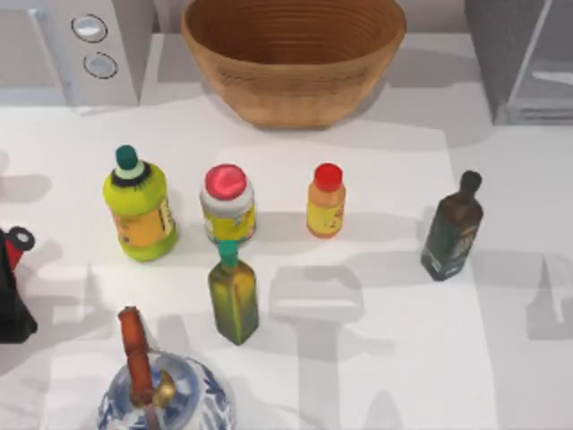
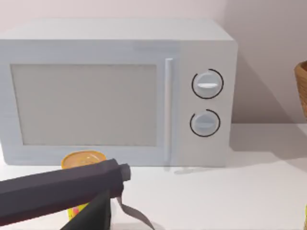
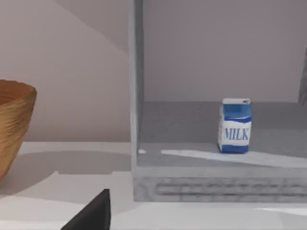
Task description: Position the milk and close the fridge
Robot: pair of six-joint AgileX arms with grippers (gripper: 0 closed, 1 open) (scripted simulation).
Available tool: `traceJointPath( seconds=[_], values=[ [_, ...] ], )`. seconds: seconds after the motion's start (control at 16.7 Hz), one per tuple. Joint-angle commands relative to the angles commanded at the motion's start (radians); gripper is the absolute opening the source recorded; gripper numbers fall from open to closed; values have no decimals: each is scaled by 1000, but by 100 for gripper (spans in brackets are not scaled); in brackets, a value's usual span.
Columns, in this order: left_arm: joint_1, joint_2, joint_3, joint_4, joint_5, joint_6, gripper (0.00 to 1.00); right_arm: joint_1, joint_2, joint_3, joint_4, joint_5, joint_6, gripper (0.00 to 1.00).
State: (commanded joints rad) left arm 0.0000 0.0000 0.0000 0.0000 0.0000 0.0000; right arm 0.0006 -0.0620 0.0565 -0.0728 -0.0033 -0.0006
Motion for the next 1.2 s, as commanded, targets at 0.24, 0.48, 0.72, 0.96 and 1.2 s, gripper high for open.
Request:
traceJointPath(
  seconds=[0.24,0.48,0.72,0.96,1.2],
  values=[
    [0,0,0,0,0,0,100,1,-136,113,-213,1,-4,100],
    [0,0,0,0,0,0,100,1,-297,245,-521,3,-9,100],
    [0,0,0,0,0,0,100,6,-451,372,-849,0,-9,100],
    [0,0,0,0,0,0,100,12,-589,484,-1123,-3,-9,100],
    [0,0,0,0,0,0,100,8,-697,572,-1316,3,-9,100]
  ],
)
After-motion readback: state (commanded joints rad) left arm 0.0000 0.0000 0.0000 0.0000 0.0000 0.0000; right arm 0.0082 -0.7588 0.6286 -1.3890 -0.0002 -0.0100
